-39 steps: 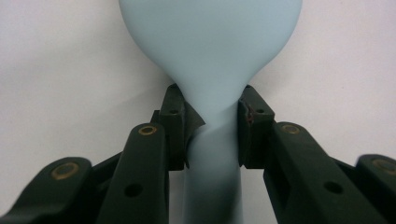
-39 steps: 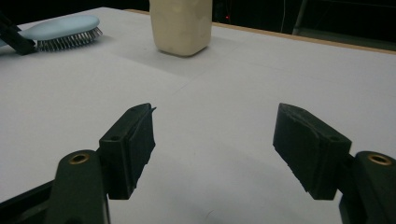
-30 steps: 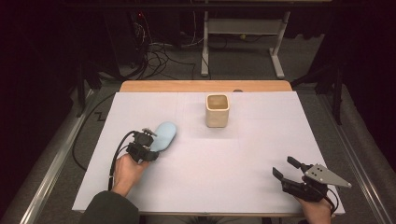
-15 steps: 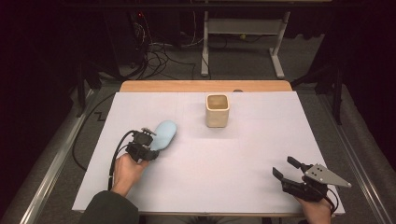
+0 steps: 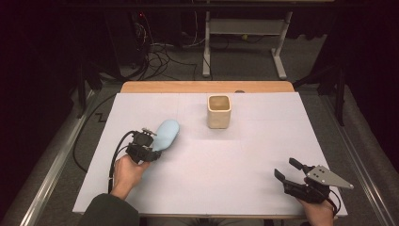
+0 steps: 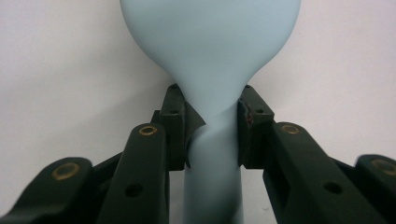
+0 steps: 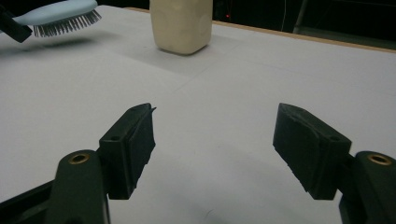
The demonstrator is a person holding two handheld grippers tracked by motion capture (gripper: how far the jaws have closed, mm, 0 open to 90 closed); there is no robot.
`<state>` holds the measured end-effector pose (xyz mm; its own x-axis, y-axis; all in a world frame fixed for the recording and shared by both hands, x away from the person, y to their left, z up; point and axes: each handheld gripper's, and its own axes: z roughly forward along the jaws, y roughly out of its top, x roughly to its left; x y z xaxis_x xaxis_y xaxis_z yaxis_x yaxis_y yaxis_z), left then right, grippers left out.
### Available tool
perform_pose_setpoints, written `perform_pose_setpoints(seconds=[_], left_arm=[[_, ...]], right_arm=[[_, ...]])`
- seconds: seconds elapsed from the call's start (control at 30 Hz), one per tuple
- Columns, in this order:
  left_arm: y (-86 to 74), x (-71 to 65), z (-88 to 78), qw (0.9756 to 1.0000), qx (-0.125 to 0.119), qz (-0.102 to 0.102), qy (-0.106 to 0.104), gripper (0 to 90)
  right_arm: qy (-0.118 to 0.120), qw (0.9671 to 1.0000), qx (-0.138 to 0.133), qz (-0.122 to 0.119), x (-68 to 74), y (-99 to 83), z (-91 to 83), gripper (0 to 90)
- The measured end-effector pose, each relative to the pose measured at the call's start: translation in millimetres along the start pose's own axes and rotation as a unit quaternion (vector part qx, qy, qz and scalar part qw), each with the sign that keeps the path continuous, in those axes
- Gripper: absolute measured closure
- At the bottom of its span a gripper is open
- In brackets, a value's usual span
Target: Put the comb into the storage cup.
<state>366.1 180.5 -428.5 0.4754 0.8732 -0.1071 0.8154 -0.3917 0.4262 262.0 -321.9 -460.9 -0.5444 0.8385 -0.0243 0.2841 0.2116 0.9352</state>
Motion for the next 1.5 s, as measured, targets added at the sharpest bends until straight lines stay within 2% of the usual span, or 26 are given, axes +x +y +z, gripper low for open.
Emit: perform_pose_setpoints(seconds=[0.1, 0.47, 0.97, 1.5], left_arm=[[0.6, -3.5, -1.9, 1.0, -0.003, 0.003, -0.008, 69.3], [5.3, -14.8, -8.5, 0.9996, -0.013, 0.021, -0.017, 69.4], [6.4, -23.4, -10.4, 0.999, -0.019, 0.03, -0.029, 69.3], [9.1, -37.5, -14.8, 0.9969, -0.042, 0.05, -0.045, 69.3]], right_arm=[[0.001, 1.0, 0.0, -0.001, 0.1, 0.0, -0.2, 29.8], [0.001, 1.0, 0.001, 0.0, 0.0, -0.2, 0.0, 29.8], [0.001, 1.0, 0.0, -0.002, 0.2, -0.2, 0.1, 29.8], [0.004, 1.0, 0.005, -0.002, 1.1, -0.6, 0.1, 29.7]])
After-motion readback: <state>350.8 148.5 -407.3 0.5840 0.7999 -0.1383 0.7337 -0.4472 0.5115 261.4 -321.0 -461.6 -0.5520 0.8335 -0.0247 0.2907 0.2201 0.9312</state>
